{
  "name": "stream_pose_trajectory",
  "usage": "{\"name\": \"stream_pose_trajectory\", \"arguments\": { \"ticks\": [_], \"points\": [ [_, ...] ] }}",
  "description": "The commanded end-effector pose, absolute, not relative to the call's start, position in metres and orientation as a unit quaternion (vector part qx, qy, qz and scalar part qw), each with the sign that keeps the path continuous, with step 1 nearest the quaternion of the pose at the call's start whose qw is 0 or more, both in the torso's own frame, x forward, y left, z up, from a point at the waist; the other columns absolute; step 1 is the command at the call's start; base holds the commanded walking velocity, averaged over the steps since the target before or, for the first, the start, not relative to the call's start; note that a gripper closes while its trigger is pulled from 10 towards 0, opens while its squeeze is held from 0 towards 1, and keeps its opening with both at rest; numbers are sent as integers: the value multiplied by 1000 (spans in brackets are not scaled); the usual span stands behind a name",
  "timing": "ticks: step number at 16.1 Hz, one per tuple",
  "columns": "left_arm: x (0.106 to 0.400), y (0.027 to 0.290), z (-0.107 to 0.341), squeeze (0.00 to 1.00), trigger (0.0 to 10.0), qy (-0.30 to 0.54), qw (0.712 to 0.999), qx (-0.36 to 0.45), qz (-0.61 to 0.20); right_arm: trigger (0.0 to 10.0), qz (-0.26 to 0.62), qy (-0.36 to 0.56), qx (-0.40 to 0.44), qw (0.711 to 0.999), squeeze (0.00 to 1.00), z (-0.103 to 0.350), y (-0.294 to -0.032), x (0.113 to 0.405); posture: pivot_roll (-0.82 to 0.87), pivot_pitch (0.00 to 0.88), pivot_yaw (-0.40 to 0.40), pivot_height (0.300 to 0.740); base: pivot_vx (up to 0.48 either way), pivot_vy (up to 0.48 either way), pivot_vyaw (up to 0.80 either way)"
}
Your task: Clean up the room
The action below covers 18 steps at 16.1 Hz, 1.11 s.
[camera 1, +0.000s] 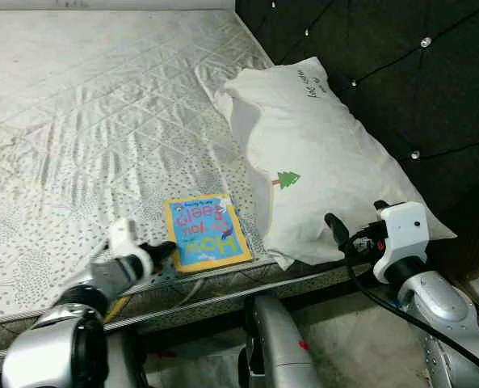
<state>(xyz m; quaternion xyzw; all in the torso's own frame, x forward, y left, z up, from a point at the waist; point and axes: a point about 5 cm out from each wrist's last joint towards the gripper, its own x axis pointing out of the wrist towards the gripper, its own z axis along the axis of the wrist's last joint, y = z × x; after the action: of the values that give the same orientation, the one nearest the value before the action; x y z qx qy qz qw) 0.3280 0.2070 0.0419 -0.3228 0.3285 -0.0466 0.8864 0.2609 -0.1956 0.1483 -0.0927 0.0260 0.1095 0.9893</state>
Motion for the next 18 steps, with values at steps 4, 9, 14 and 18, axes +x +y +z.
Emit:
{"name": "stream_pose_trajectory", "arguments": {
  "ticks": [4, 9, 14, 18],
  "points": [
    [325, 226, 40, 1000, 10000, 328, 897, -295, 3, 10000, 103, 26, -98, 990, 0, 148, -201, 262, -321, 101, -105, 562, 0, 0, 0],
    [343, 216, 59, 1000, 10000, 285, 916, -282, -9, 10000, 104, 23, -94, 990, 0, 147, -199, 265, -306, 89, -102, 562, 0, 0, 0],
    [353, 193, 71, 1000, 10000, 255, 921, -291, -54, 10000, 106, 18, -84, 991, 0, 145, -193, 270, -283, 82, -93, 562, 0, 0, 0],
    [349, 155, 69, 1000, 10000, 244, 927, -263, -110, 10000, 109, 12, -73, 991, 0, 142, -186, 274, -253, 74, -83, 562, 0, 0, 0]
  ]
}}
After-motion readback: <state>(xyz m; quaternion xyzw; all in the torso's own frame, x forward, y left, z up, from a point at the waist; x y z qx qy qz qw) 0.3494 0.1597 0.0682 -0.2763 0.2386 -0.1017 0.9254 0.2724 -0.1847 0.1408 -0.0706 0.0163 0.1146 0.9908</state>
